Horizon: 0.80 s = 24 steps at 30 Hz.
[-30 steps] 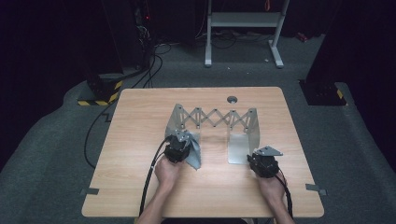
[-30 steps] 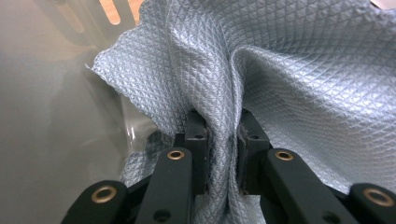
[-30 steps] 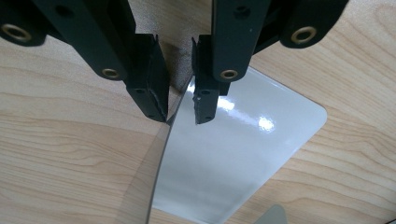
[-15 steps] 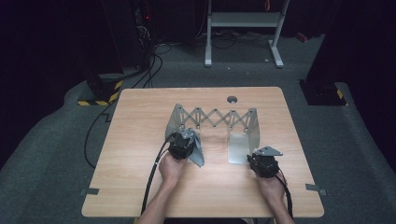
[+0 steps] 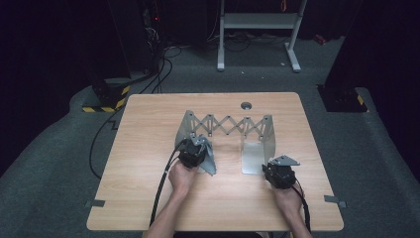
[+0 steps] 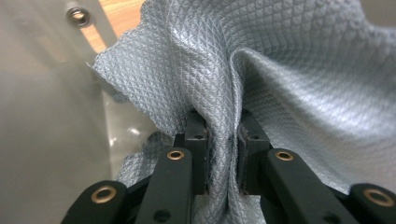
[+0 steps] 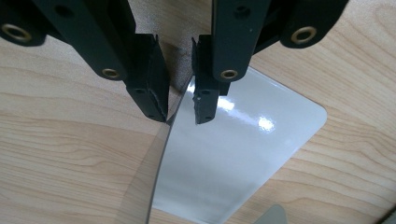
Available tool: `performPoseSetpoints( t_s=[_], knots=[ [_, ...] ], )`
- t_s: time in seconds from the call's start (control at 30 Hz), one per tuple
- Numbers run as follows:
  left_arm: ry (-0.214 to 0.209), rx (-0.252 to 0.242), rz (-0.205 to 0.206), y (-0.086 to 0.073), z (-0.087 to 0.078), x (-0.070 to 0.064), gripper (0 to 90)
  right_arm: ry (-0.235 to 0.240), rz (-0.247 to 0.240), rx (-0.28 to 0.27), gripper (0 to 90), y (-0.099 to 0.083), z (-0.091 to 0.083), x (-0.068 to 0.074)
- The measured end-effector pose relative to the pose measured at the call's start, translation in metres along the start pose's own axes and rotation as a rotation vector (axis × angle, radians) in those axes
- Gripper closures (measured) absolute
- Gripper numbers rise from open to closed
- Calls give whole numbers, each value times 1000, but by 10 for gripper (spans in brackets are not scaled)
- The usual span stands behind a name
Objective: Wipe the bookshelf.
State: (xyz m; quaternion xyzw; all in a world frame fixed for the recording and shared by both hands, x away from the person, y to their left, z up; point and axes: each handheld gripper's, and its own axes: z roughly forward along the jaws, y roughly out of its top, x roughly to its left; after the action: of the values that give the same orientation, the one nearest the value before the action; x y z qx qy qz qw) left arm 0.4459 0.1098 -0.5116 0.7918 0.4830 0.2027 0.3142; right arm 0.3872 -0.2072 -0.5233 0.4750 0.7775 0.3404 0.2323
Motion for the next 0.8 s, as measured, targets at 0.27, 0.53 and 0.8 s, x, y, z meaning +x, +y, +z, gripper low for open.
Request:
performPoseSetpoints(
  t_s=[0.27,0.53,0.8],
  knots=[
    [9,6,-4,2,2,0,778,0,0,0,756,0,0,0],
    [11,16,-3,-4,-5,2,777,1,1,0,756,0,0,0],
    [24,23,-4,9,5,0,774,2,2,0,756,0,0,0]
  ],
)
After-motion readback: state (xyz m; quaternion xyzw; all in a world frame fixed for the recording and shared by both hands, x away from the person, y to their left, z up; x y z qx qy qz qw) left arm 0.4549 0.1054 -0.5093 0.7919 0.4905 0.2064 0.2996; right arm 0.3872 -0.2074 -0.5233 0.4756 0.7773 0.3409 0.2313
